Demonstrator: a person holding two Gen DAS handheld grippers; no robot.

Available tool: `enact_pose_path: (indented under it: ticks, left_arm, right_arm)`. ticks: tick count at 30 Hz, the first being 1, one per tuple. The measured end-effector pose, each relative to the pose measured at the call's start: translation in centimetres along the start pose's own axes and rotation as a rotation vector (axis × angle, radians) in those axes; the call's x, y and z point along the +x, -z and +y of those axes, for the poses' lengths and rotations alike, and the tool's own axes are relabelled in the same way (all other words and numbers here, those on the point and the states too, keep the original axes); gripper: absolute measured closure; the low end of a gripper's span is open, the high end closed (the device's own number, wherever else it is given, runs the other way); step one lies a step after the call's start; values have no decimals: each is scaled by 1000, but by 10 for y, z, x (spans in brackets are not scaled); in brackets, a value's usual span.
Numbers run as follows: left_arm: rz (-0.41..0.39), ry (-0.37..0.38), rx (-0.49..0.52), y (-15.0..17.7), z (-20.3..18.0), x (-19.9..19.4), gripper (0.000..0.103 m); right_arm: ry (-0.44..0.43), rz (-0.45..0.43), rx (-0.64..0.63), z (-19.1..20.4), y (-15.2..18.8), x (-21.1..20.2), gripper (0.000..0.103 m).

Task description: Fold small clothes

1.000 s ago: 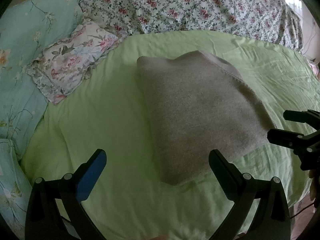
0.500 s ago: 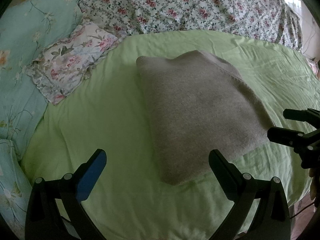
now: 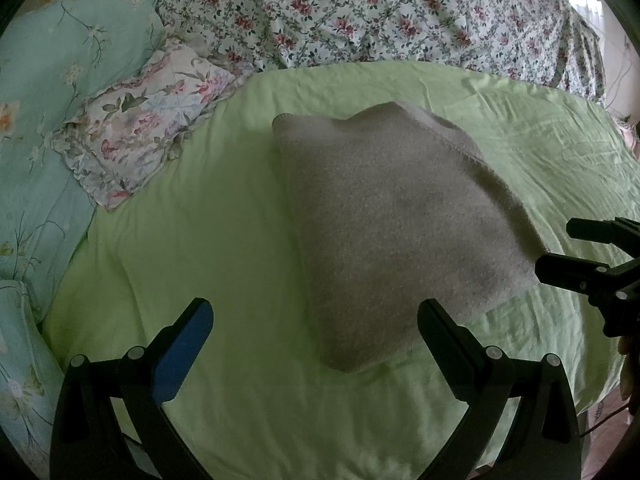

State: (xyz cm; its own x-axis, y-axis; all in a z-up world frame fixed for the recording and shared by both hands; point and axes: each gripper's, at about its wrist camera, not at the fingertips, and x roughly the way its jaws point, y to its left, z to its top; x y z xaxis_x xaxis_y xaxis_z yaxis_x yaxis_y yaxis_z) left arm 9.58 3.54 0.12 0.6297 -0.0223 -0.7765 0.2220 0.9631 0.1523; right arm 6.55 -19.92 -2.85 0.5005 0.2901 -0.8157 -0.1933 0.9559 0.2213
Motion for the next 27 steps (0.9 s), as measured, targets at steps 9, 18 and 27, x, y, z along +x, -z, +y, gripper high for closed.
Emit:
enact_pose_path:
  ticks: [9,18,27]
  left_arm:
    - [-1,0,0,0,-1,0,1]
    - [-5,-1,5,-8,-3,1,1]
    - [-7,-10,-7,-18,-3,6,1]
  right_arm:
    - [5,-8,5,4,-2,-2,0]
    - [19,-15,-10,4,-11,-4,0]
    - [55,-22,-6,-12,-31,4,0]
